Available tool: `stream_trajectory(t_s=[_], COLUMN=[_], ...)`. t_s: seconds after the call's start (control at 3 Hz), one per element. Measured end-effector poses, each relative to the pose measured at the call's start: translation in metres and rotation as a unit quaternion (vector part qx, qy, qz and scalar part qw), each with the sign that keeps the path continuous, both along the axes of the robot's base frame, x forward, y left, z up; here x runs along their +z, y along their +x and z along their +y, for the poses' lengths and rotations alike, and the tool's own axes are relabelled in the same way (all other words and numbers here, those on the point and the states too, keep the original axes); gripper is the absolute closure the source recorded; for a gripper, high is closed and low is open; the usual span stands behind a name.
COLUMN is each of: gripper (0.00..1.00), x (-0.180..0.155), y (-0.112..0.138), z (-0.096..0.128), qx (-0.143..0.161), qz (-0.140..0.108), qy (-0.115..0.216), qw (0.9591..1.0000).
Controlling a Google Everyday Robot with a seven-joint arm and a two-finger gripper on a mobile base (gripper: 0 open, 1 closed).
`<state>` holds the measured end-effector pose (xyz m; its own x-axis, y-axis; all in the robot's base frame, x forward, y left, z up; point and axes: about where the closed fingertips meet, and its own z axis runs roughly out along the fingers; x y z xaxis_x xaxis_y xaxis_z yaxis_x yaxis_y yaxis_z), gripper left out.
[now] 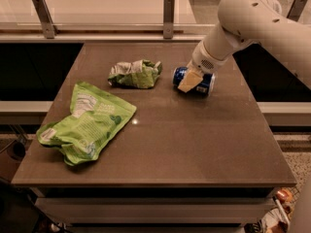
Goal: Knock pepsi can over
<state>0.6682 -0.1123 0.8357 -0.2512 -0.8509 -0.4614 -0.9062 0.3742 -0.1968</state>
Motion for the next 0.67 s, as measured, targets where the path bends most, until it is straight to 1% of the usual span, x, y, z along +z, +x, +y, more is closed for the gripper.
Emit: stream_trajectory(t_s=[0.67], gripper=[0.34], x=[-0.0008], y=[-0.0001], z=[0.0014], qx=[0.001], qz=[0.002], qy=[0.000], qw=[1.0000])
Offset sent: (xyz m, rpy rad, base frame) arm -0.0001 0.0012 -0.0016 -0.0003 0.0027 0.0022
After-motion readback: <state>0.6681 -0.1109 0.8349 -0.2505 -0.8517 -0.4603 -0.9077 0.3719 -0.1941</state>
